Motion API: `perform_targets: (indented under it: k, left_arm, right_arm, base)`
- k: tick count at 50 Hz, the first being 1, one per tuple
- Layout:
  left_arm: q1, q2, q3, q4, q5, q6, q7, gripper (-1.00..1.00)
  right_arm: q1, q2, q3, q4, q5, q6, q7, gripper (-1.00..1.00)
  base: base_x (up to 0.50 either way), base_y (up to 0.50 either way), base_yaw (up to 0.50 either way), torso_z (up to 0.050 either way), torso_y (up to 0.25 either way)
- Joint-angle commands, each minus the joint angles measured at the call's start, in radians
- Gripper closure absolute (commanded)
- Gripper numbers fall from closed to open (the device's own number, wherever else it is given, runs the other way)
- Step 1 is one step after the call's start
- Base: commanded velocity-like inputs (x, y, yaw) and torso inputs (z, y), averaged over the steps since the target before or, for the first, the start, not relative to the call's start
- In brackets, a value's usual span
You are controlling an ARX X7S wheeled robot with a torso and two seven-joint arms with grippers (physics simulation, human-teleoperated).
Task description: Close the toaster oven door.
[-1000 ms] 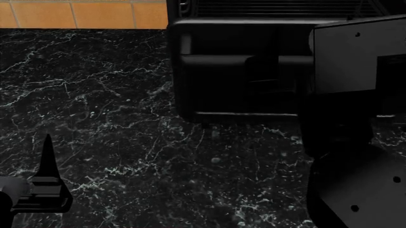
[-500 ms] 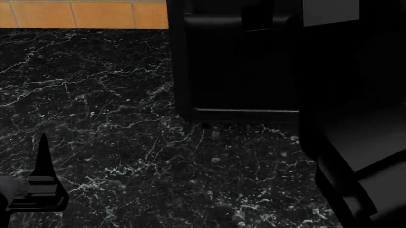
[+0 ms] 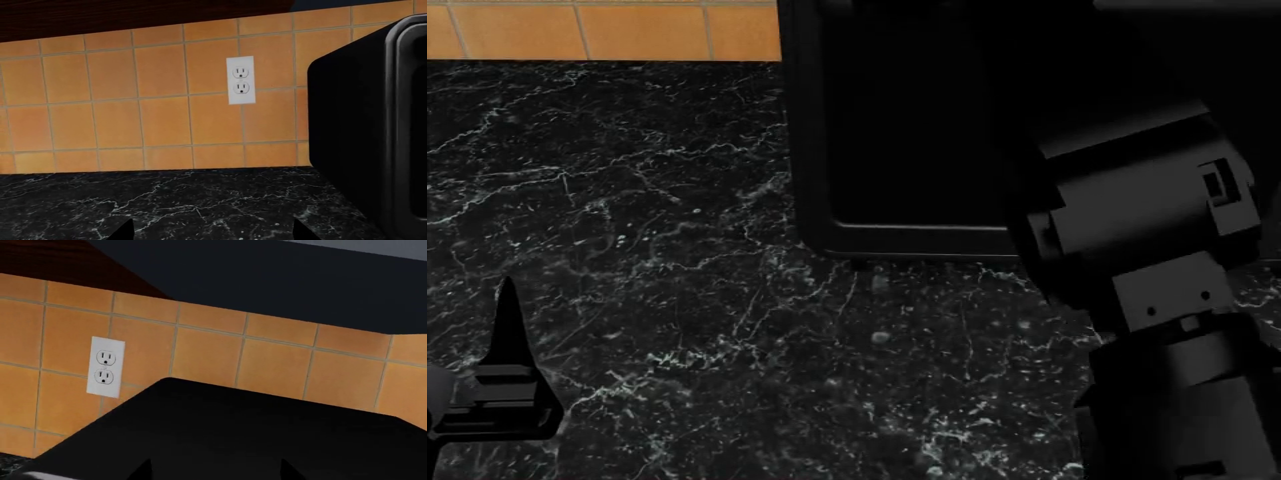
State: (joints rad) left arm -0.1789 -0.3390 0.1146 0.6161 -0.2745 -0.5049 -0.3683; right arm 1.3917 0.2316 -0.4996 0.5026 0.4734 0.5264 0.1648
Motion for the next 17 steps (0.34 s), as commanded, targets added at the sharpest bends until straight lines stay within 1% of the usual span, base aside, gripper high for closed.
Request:
perform_targets:
  k: [1,10,17]
  left_arm:
    - [0.002,-0.001,0.000,-0.008,-0.003,0.008,-0.002,-1.00]
    - [0.000,-0.003,0.001,-0.024,-0.005,0.017,-0.001,-1.00]
    - [0.000,-0.003,0.005,-0.032,-0.005,0.022,-0.001,-1.00]
  right_arm:
    - [0.017,-0.124,0.008,0.806,-0.029,-0.085,-0.146,-1.00]
    - [-0.002,-0.150,0.206,0.806,-0.244,-0.063,-0.164,-1.00]
    - [-0.007,-0.156,0.304,0.806,-0.344,-0.062,-0.186,-1.00]
  base:
    - [0.00,0.00,0.01,0.000,0.000]
    - [0.01,0.00,0.01,0.000,0.000]
    - [0.00,0.00,0.00,0.000,0.000]
